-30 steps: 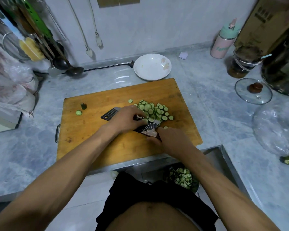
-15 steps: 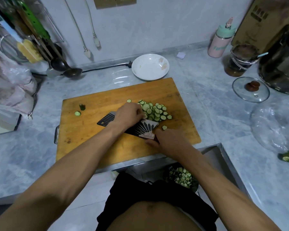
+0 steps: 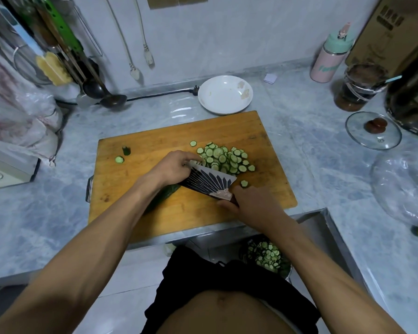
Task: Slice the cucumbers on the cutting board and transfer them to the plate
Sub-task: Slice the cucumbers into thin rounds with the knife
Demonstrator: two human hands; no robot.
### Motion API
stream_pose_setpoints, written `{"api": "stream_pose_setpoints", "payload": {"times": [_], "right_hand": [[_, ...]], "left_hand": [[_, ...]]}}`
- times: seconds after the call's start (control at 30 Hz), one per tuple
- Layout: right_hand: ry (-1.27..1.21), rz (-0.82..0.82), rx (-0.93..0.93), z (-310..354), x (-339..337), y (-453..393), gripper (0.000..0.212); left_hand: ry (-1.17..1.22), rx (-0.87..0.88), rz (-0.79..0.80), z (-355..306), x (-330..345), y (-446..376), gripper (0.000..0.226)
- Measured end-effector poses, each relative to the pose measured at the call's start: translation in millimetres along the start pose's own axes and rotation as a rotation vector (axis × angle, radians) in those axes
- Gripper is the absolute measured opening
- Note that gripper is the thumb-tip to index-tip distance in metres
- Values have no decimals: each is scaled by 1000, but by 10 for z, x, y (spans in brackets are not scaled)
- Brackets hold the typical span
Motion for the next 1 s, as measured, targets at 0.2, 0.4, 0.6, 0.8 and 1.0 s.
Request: {"api": "stream_pose_setpoints", "payload": {"times": [0.2,0.4,0.6,0.8,1.0], "right_hand": [[-138,11,81,9,39,11,56],[-602,35,183,25,140,6,54],[-830,54,134,296,67,-53,59],[-861,140,169,475,71,-135,63],[-774,163,111,555,37,-52,76]], "left_hand": [[208,110,-510,3,-269,279,48],[298,120,-884,435,-257,790,35],[121,57,-610,834,180,784,28],[25,46,-567,870,414,670,30],[14,46,-620,890,455,703,27]]}}
Point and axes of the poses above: each hand's wrist, its own y-axis away from the middle knuckle, its own x-axis out of the palm, z = x × y, the point moved 4 cm from there along -y, towards the middle knuckle, and after that the axes turned 4 degrees about y, right-handed, at the moved point
